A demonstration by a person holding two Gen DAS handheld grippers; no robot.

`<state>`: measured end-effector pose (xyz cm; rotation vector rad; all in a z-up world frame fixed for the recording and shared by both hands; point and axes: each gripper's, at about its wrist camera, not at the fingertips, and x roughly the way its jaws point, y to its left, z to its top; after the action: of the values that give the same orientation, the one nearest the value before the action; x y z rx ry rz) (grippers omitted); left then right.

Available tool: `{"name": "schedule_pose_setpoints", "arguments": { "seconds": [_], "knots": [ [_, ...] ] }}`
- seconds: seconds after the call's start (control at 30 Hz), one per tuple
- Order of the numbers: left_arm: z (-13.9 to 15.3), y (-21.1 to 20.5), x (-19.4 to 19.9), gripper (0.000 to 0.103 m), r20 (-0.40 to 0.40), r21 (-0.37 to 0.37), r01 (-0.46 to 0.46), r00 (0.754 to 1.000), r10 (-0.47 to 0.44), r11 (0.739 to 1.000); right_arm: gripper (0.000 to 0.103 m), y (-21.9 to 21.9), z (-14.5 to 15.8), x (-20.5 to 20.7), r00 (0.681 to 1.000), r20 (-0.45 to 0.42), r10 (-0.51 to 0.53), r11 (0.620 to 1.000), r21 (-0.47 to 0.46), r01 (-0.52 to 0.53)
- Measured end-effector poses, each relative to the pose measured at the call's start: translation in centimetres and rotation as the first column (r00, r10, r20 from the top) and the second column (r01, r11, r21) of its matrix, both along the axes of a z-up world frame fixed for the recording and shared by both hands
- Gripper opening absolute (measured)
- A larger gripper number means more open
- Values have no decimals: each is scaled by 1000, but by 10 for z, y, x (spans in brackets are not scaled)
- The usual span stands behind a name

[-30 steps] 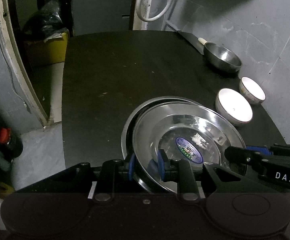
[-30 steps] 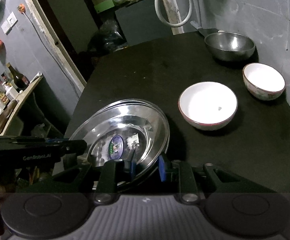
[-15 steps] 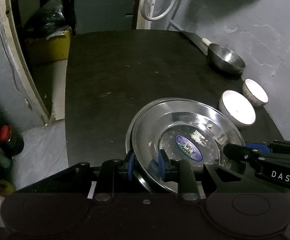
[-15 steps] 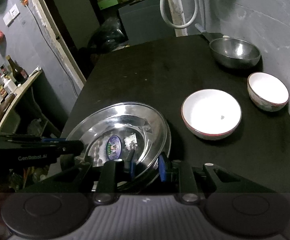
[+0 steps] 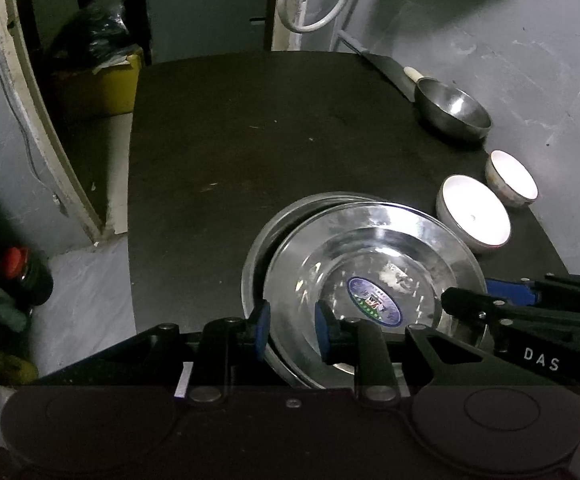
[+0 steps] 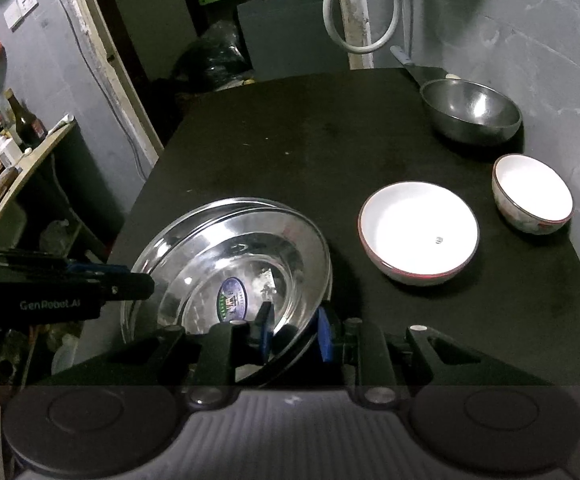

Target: Organize plates and bowls

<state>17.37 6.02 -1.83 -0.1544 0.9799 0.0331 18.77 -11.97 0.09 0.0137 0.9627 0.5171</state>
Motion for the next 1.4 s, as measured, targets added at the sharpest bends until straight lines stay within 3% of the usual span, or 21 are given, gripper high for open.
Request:
{"name": "schedule_pose_setpoints", "arguments": {
  "seconds": [0.17,0.27,0.57,0.73,0.9,1.17,1.4],
  "knots": [
    [2,1,-2,28,5,-1,-7,1000,7,1000,40,2,-3,-3,1000,-7,10,1000,-16,-11],
    [2,3,-4,39,12,-5,-15,1000,16,1000,52,-1,-8,-5,1000,-23,-2,1000,-7,2],
    [7,6,-7,64,37,-19,-40,999,41,999,72,-5,-8,-7,1000,-21,-4,1000,14,4],
    [11,9,-9,88,56,-45,-48,997,51,998,86,-10,-4,-11,1000,1,-9,999,33,9],
    [13,9,-5,102,81,-76,-58,995,64,995,99,-25,2,-14,999,25,-34,996,77,32],
    [24,-6,23,102,157,-69,-10,987,21,998,103,-65,16,-5,979,107,-175,975,155,157],
    [39,-29,77,102,212,-48,63,976,-51,997,103,-93,21,31,949,131,-286,947,194,258]
  ]
}}
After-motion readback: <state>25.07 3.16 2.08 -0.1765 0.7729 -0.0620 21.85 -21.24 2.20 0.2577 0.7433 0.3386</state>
